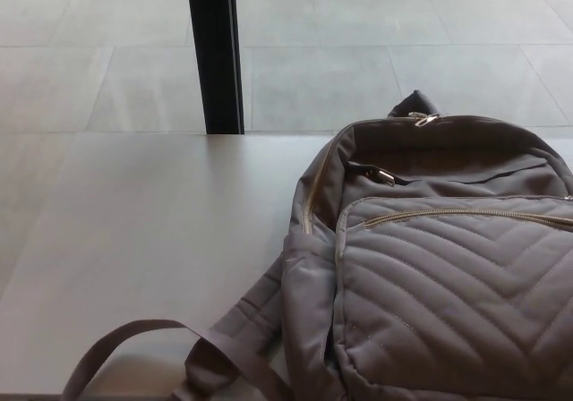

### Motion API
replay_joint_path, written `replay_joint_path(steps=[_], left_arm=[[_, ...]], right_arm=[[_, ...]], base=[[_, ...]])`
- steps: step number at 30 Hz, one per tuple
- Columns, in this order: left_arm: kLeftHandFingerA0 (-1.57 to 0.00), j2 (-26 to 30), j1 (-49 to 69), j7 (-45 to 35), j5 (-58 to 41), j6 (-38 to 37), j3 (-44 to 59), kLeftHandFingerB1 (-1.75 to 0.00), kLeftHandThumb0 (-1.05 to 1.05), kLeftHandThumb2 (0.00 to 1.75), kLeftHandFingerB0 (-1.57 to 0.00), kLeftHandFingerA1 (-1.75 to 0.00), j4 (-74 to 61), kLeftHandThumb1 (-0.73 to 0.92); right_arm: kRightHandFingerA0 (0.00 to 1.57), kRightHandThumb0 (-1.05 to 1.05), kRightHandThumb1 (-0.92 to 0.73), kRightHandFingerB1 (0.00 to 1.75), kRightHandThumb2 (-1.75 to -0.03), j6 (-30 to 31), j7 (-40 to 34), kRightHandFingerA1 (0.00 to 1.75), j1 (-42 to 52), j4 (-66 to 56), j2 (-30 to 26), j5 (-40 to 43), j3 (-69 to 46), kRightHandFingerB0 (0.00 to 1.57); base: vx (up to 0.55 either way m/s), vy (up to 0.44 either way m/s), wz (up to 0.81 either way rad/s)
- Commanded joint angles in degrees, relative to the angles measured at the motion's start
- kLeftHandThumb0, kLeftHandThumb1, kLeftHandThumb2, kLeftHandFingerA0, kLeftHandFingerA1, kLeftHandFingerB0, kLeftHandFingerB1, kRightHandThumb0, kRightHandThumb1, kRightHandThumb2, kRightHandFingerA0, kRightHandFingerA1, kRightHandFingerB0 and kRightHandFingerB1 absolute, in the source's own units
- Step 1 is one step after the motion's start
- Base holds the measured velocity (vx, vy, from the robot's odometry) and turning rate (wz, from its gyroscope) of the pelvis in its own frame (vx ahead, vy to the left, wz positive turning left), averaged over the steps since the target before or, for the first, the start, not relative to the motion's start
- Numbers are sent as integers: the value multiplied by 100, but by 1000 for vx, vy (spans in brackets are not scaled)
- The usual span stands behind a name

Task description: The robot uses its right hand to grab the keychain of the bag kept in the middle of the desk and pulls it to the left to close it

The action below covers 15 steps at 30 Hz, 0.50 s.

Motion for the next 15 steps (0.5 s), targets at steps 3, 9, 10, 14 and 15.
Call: replay_joint_path(steps=[3, 9, 10, 14, 15], left_arm=[[-71, 164, -84, 81, 57, -136, -49, -47, -49, 59, -68, -50, 244, 61], [-70, 202, -103, 3, 16, -201, -66, -47, -53, 59, -67, -51, 355, 62], [-72, 183, -57, 32, 30, -209, -82, -47, -55, 59, -68, -54, 258, 62], [-68, 151, 56, 53, 74, -235, -134, -45, -54, 60, -61, -51, 39, 65], [-68, 157, 45, 64, 81, -226, -144, -45, -54, 60, -61, -51, 59, 65]], right_arm=[[83, -25, -75, 94, -95, -551, -160, 164, 65, 58, 343, 64, 67, 89], [88, -25, -71, 149, -100, -801, -452, 165, 105, 187, 459, -23, -25, 74], [85, -24, -72, 150, -100, -791, -506, 168, 127, 185, 468, -51, -40, 70], [76, -25, -69, 163, -108, -834, -772, 175, 189, 164, 488, -224, -103, 64], [76, -25, -69, 163, -108, -841, -814, 175, 204, 151, 489, -250, -117, 64]], base=[[0, 0, 0], [0, 0, 0], [0, 0, 0], [0, 0, 0], [0, 0, 0]])
